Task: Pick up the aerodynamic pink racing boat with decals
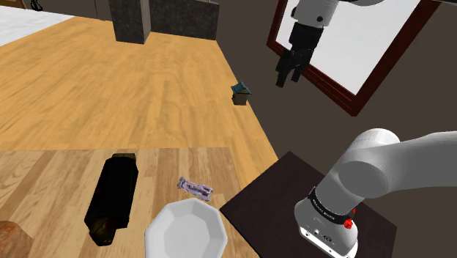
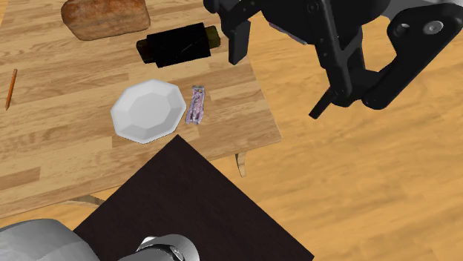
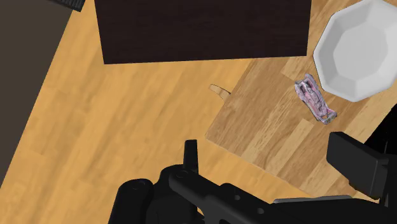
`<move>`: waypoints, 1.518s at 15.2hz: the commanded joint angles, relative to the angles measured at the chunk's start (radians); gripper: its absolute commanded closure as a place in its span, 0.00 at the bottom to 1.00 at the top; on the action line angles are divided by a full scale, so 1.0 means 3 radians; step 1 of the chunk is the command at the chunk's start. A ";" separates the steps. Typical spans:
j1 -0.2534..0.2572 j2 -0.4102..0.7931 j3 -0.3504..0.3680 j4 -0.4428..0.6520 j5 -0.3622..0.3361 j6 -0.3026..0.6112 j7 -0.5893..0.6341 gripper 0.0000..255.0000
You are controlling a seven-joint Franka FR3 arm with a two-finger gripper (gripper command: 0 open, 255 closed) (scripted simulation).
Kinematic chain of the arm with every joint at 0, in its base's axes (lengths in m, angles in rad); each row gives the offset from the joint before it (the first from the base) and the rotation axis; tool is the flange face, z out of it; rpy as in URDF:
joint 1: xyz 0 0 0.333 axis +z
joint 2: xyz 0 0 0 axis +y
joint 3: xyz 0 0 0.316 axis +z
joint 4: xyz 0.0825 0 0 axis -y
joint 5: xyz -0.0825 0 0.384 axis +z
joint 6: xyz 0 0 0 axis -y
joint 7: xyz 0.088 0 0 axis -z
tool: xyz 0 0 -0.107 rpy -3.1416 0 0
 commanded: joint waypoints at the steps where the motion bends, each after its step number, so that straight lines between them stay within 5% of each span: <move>1: 0.0000 0.0000 0.0000 0.0000 0.0000 0.0000 0.0000 0.00; 12: 0.0367 0.0462 0.0284 -0.0732 0.0317 0.1241 -0.0086 0.00; 23: 0.0759 0.1536 0.0613 -0.0966 0.0625 0.2617 -0.0216 0.00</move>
